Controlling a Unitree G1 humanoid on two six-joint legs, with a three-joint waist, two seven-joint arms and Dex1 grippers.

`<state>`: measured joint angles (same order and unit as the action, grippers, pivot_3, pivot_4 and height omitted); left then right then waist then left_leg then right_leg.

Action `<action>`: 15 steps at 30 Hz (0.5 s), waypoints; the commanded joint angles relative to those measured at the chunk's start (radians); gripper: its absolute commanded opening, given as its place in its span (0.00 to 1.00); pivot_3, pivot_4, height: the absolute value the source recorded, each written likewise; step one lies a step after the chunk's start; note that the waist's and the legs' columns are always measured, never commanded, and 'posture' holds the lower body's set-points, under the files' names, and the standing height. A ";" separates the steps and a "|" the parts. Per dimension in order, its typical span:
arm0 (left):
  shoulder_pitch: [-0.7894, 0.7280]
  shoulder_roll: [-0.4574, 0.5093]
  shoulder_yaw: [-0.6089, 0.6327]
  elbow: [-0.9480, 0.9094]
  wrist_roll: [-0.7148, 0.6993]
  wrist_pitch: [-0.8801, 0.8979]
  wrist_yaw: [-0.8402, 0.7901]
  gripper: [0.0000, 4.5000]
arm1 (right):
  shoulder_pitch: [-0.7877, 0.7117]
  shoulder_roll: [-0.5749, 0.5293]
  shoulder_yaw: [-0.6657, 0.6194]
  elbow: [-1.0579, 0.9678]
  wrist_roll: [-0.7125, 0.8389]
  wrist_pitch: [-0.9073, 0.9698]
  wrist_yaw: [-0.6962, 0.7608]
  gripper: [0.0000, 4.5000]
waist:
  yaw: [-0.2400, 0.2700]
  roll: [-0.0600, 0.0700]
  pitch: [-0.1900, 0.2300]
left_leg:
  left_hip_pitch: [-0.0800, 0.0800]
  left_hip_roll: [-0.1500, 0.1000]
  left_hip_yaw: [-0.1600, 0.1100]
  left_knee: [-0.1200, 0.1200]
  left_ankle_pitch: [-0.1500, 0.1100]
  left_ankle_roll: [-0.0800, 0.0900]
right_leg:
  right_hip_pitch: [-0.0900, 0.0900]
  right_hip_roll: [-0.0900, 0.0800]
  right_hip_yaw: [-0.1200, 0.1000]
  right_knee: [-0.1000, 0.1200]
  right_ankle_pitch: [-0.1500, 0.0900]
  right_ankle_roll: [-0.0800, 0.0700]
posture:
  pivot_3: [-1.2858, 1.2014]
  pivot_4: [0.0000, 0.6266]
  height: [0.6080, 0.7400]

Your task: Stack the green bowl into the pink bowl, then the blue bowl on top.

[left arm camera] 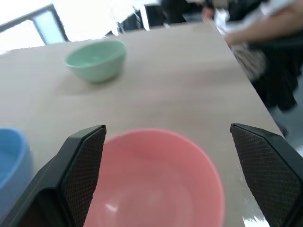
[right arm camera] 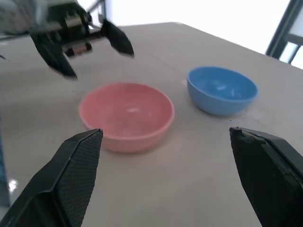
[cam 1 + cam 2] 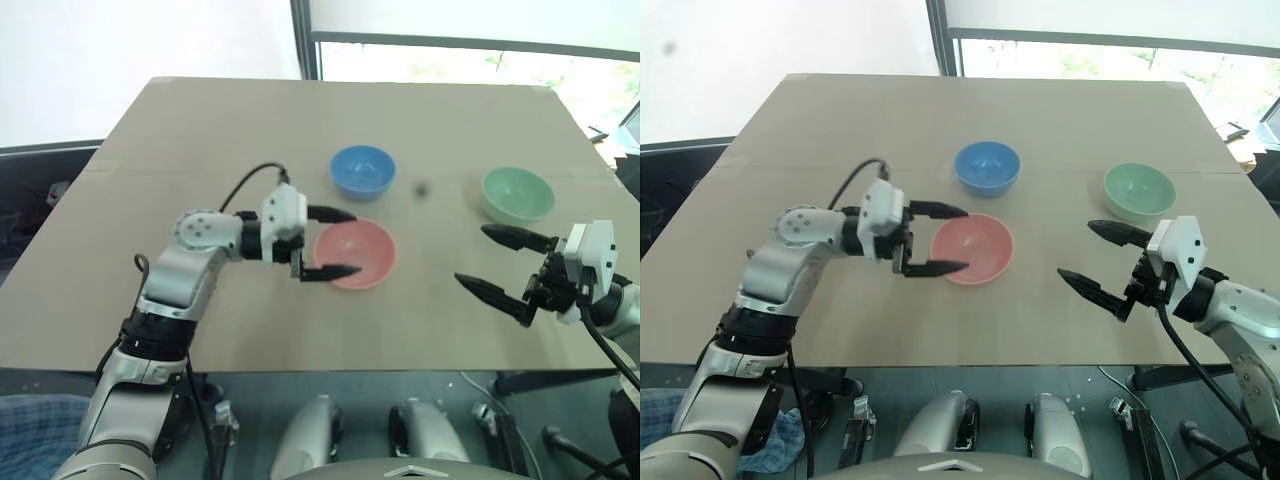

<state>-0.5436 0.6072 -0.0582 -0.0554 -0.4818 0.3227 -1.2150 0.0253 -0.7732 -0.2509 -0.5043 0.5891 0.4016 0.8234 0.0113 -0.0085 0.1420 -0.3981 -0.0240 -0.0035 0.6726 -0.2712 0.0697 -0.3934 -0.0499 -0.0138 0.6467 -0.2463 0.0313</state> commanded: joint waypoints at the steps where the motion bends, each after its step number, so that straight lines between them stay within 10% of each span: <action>1: -0.005 -0.005 0.083 -0.081 -0.110 0.096 0.055 0.99 | -0.085 -0.017 0.032 0.100 -0.098 -0.050 -0.008 1.00 | 0.000 0.000 0.000 | 0.000 0.000 0.000 0.000 0.000 0.000 | 0.000 0.000 0.000 0.000 0.000 0.000 | 0.52 0.24 1.00; 15: -0.009 -0.025 0.117 -0.199 -0.208 0.189 0.156 0.99 | -0.691 -0.031 0.329 0.926 -0.553 -0.151 -0.020 1.00 | 0.000 0.000 0.000 | 0.000 0.000 0.002 -0.002 0.003 -0.005 | -0.001 0.001 0.001 -0.002 0.000 0.000 | 0.52 0.24 1.00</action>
<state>-0.5450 0.5778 0.0381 -0.2108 -0.6712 0.5152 -1.0642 -0.6395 -0.7981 0.0758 0.4005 0.0592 0.2655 0.7909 0.0114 -0.0083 0.1424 -0.3985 -0.0242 -0.0013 0.6707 -0.2681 0.0644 -0.3942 -0.0494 -0.0119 0.6441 -0.2463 0.0309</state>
